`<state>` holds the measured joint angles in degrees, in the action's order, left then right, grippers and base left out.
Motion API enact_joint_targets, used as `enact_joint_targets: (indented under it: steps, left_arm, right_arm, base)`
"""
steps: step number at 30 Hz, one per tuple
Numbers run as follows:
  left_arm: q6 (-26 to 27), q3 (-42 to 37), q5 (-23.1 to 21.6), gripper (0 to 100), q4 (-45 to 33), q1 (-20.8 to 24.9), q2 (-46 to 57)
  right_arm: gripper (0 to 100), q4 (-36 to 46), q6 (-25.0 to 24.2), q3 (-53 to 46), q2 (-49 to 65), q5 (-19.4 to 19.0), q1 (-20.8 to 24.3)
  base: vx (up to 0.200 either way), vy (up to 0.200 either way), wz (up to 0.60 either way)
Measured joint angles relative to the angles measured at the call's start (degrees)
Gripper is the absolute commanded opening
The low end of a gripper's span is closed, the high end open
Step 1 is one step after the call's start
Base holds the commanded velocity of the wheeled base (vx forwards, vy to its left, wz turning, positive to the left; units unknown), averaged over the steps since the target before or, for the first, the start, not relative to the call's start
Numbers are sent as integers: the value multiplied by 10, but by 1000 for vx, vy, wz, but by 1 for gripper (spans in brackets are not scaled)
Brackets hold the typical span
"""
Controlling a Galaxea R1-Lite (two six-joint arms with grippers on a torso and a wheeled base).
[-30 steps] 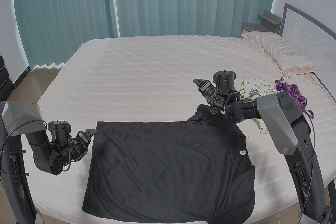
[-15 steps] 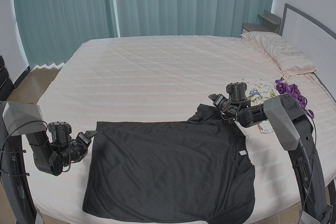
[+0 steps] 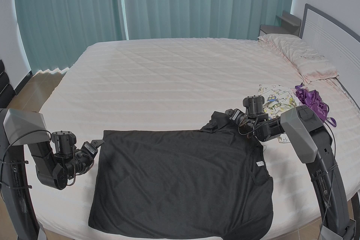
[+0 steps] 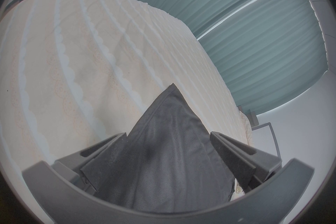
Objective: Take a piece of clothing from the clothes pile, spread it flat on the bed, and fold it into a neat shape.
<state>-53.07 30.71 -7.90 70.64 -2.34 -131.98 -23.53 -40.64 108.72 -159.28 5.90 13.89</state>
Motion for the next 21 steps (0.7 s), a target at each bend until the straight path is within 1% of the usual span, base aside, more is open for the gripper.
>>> enact_joint_targets:
  steps: [1, 4, 8, 15, 21]
  left_arm:
    - [0, 0, 0, 100, 0, 0, 0]
    - [0, 0, 0, 100, 0, 0, -2]
    - [0, 0, 0, 100, 0, 0, -2]
    - [0, 0, 0, 100, 0, 0, -3]
    - [0, 0, 0, 100, 0, 0, -3]
  right_arm:
    - [0, 0, 2, 0, -2, 0, -1]
    - [0, 2, 13, 0, -6, 0, -4]
    - [0, 12, 15, -1, -12, 1, -7]
    - [0, 20, 16, -4, -9, 21, -20]
    - [0, 21, 19, -47, 16, 23, -28]
  base:
    - [0, 0, 0]
    - [0, 0, 0]
    - [0, 0, 0]
    - [0, 0, 0]
    - [0, 0, 0]
